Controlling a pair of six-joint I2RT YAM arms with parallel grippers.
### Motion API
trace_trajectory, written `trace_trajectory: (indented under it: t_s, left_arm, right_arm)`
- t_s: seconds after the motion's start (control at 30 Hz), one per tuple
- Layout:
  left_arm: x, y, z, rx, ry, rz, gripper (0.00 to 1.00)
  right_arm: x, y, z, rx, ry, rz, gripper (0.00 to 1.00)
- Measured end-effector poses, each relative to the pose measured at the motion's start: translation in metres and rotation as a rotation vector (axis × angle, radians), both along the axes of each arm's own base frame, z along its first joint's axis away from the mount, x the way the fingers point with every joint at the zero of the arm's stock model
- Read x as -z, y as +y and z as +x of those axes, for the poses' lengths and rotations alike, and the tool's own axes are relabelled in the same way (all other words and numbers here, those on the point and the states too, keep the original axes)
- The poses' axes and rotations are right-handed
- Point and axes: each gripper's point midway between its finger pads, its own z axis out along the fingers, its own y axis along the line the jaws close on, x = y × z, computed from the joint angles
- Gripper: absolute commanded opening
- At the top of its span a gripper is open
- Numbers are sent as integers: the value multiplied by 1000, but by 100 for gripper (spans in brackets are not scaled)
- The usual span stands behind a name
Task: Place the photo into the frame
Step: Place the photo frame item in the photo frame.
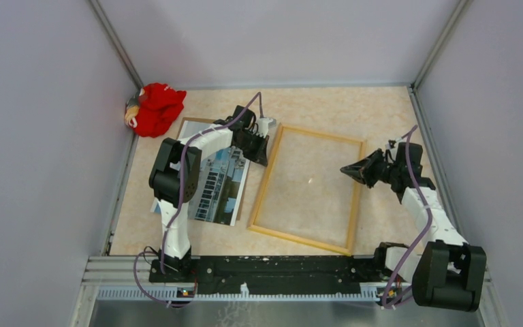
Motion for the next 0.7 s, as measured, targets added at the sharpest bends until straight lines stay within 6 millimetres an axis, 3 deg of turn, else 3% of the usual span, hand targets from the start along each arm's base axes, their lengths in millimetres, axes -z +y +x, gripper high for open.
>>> trace_trajectory:
  t_s: [0.7]
  left_arm:
    - [2, -2, -2, -22, 28, -60, 0]
  right_arm:
    - [-50, 34, 15, -20, -83, 65, 0]
